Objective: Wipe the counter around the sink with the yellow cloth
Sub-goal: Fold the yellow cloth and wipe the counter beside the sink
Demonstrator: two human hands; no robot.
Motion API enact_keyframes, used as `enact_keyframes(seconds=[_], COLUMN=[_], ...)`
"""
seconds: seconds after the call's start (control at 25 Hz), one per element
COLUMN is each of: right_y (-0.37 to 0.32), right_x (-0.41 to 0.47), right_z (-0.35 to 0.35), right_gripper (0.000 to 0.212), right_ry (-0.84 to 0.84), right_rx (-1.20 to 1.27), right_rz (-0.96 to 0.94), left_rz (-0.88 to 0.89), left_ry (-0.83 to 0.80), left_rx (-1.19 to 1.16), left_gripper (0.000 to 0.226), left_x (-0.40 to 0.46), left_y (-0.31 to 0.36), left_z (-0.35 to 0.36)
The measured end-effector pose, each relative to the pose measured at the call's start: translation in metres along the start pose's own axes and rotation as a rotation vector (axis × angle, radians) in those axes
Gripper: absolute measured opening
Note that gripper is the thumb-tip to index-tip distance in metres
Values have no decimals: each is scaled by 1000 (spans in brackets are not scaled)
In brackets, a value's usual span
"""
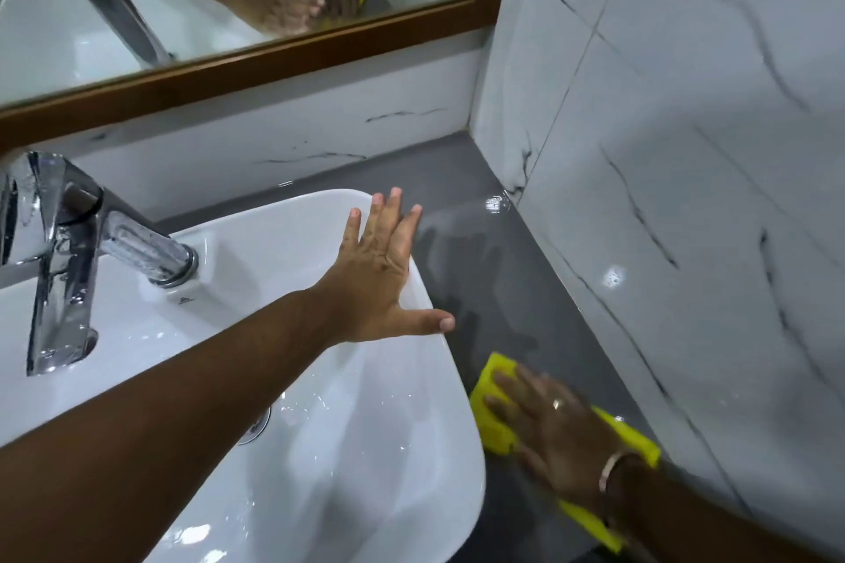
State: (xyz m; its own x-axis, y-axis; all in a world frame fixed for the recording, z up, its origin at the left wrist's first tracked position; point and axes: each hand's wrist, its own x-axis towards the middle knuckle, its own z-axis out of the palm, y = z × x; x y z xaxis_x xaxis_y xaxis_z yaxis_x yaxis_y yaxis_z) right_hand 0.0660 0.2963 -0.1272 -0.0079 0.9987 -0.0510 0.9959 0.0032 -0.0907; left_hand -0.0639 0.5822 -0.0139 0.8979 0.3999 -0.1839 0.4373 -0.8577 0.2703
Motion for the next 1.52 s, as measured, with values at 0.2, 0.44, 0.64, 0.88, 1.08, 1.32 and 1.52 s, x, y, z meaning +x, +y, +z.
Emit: enact_keyframes(seconds=[0.2, 0.44, 0.64, 0.88, 1.08, 1.32, 1.52], right_y=[23, -13, 25, -10, 21, -45, 0], right_x=[102, -10, 63, -36, 39, -26, 52], right_z=[4, 8, -2, 11, 5, 12, 3], right_gripper=[58, 66, 63, 76, 65, 66, 64], right_ry=[52, -41, 45, 37, 29, 17, 19], right_rx=[56, -38, 88, -127, 89, 47, 84], right_rz=[569, -87, 616, -85, 612, 2, 550], left_rz=[-3, 12, -6, 16, -5, 12, 5], left_ry=[56, 35, 41, 6, 4, -19, -23], left_rx=[14, 67, 70, 101, 102, 154, 156], left_gripper=[131, 128, 128, 128, 132, 133, 132], left_x=[-1, -2, -1, -1, -1, 1, 2], left_y=[-2, 0, -4, -4, -3, -4, -6], left_z=[8, -4, 1, -3, -1, -3, -1])
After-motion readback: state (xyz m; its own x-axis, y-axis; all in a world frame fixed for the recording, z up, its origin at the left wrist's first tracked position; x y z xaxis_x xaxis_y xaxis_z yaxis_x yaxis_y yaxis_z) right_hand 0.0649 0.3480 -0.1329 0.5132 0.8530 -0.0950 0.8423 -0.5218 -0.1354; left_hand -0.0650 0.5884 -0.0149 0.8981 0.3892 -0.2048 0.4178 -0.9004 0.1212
